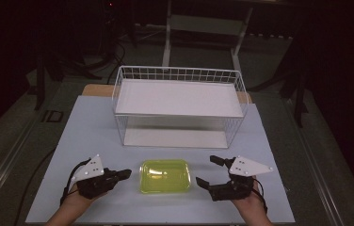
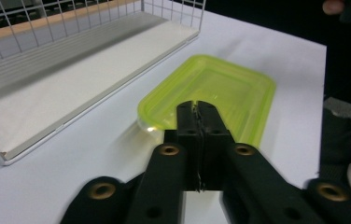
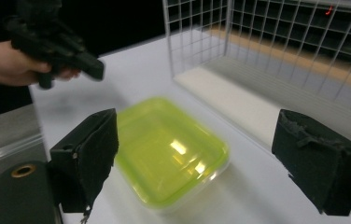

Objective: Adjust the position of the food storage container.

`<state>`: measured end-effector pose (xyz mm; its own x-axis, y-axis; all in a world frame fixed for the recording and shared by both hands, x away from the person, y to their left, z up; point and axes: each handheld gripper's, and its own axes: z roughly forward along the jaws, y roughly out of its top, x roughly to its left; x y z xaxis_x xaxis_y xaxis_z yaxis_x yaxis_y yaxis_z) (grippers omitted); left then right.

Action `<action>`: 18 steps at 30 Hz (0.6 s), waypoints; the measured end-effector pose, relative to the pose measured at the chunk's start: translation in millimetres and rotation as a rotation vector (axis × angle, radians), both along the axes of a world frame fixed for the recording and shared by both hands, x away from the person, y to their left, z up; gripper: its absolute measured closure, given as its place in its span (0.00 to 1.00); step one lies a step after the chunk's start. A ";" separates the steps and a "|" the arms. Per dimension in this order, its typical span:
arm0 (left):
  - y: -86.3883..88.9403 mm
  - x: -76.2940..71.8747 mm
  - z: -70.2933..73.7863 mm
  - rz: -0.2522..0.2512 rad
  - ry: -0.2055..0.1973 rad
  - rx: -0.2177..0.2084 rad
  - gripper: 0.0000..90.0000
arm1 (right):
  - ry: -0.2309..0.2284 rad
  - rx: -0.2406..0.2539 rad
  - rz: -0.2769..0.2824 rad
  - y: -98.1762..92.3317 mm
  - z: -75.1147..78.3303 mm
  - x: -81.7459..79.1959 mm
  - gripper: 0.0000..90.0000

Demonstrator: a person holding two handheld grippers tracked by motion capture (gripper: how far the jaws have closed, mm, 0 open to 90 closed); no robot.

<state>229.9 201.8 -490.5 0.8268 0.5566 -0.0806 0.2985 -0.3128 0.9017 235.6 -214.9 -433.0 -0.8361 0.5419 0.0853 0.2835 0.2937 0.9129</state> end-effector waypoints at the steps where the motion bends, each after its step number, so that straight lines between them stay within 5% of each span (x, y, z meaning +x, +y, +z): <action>1: 0.3 1.5 -3.1 -0.001 -0.005 0.023 1.00 | 0.060 -0.024 0.030 0.8 -1.8 2.3 0.16; 10: -13.3 9.1 -21.8 -0.044 0.025 0.159 1.00 | 0.026 0.004 0.043 -2.3 -8.1 -0.9 0.18; 18: -21.8 12.1 -26.7 -0.078 0.003 0.154 1.00 | 0.030 0.015 0.050 -7.1 -9.4 0.0 0.19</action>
<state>242.0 180.1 -517.2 0.8679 0.4967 -0.0017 0.2704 -0.4696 0.8405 235.6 -222.0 -442.4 -0.8590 0.4979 0.1187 0.2965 0.2948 0.9084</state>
